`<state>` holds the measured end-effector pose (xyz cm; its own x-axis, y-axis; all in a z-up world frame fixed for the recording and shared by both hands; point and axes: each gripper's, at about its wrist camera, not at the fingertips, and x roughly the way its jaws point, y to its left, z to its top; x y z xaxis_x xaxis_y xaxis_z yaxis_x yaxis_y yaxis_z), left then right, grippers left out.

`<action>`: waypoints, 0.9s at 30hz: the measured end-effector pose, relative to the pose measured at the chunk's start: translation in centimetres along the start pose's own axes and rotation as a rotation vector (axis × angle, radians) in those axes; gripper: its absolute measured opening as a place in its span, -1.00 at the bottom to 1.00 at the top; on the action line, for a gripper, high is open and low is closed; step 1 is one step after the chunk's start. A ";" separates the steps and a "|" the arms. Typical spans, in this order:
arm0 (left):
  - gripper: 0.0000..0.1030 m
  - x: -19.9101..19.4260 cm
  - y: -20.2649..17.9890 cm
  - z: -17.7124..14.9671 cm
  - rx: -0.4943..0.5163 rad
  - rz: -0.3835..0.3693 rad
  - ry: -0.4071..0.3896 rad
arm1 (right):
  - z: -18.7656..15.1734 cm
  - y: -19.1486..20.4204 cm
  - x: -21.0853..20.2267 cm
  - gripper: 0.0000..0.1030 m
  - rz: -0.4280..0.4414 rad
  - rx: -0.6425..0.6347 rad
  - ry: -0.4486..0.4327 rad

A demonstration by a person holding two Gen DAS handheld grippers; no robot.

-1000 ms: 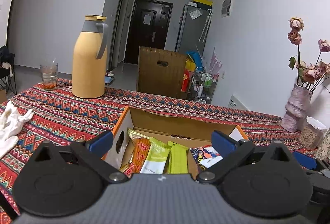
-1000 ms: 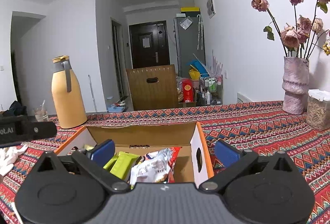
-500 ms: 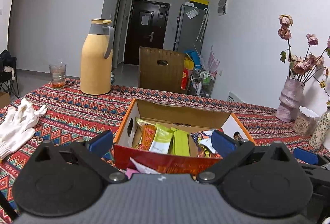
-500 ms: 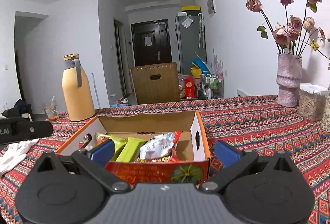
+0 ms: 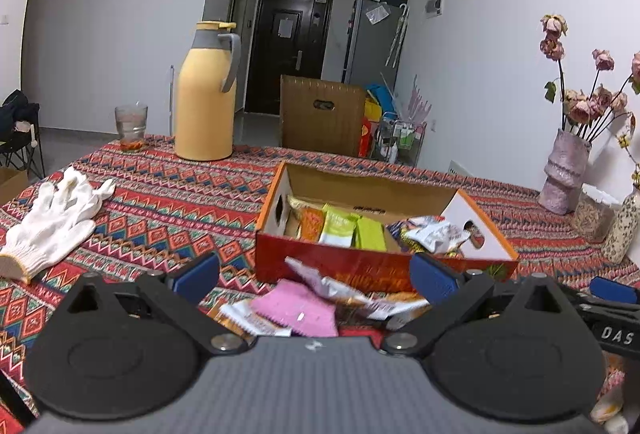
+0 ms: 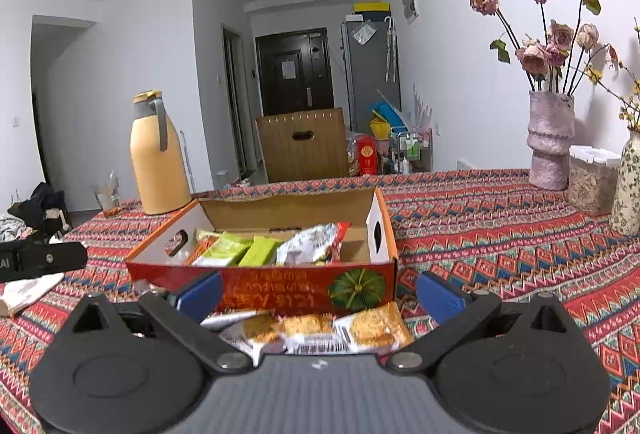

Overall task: Organize snacks
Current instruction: 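Withdraw both grippers from the box back toward the snack pile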

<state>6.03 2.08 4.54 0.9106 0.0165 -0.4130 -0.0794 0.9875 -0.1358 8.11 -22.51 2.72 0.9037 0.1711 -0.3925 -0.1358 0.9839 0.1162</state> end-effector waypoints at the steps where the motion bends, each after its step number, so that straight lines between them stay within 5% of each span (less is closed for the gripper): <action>1: 1.00 -0.1 0.2 -0.3 0.001 0.003 0.006 | -0.2 -0.1 -0.1 1.00 -0.001 0.001 0.006; 15: 1.00 -0.2 2.0 -4.7 0.016 -0.008 0.092 | -3.7 -0.8 -0.4 1.00 -0.019 0.016 0.100; 27: 1.00 0.1 2.3 -5.4 0.014 -0.020 0.113 | -4.5 -0.7 -0.4 1.00 -0.036 0.005 0.124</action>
<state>3.72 3.50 -0.65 0.8601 -0.0203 -0.5097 -0.0551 0.9897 -0.1324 5.99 -23.05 -1.33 0.8506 0.1412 -0.5065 -0.1018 0.9893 0.1048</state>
